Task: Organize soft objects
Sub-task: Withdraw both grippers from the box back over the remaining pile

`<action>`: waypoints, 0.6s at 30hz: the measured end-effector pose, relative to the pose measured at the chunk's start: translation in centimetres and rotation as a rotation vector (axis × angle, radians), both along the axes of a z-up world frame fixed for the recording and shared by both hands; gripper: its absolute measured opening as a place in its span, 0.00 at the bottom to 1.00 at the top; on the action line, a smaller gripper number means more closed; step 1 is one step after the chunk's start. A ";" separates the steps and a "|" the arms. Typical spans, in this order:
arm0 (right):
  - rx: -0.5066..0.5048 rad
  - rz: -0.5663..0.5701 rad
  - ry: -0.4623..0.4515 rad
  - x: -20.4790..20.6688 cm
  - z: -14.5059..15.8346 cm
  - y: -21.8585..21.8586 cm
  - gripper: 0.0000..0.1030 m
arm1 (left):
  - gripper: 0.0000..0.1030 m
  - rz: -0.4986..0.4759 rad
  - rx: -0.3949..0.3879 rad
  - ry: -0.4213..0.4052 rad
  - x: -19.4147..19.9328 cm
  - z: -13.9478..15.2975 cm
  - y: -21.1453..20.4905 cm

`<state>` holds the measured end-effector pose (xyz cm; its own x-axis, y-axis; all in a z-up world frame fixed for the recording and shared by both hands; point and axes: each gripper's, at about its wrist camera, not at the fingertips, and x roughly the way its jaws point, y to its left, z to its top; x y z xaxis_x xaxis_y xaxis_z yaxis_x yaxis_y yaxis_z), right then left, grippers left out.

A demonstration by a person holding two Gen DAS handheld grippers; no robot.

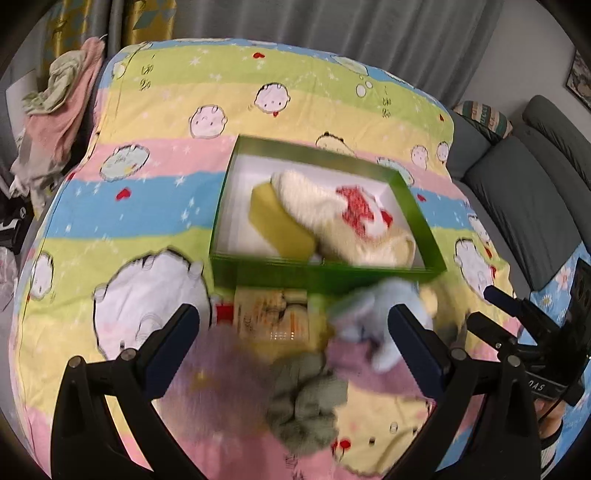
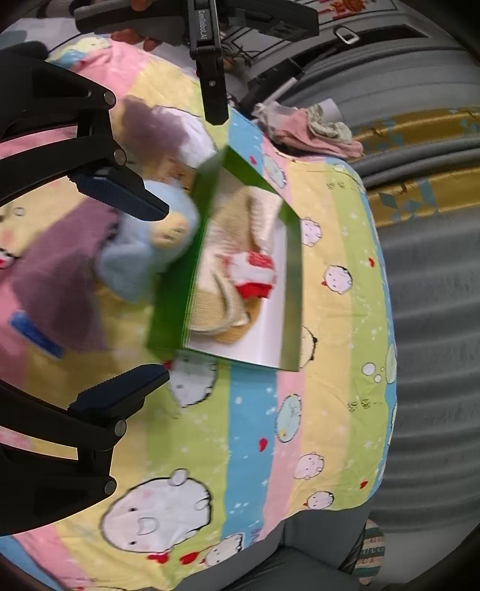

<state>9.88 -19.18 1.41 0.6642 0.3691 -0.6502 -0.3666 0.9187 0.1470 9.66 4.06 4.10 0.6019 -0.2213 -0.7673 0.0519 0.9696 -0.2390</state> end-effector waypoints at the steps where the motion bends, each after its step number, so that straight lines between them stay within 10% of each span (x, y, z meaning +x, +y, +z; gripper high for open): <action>1: -0.003 0.009 0.007 -0.6 -0.2 0.1 0.78 | 0.99 0.000 -0.002 0.002 -0.5 -0.2 0.0; 18: 0.242 0.084 0.193 -6.1 -3.6 1.6 0.78 | 0.99 -0.168 -0.142 0.070 -8.1 -7.7 -1.1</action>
<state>3.75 -17.56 -2.23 0.4975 0.5765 -0.6481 -0.3839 0.8164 0.4314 1.57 2.99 -3.58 0.4937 -0.4228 -0.7599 0.1885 0.9051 -0.3811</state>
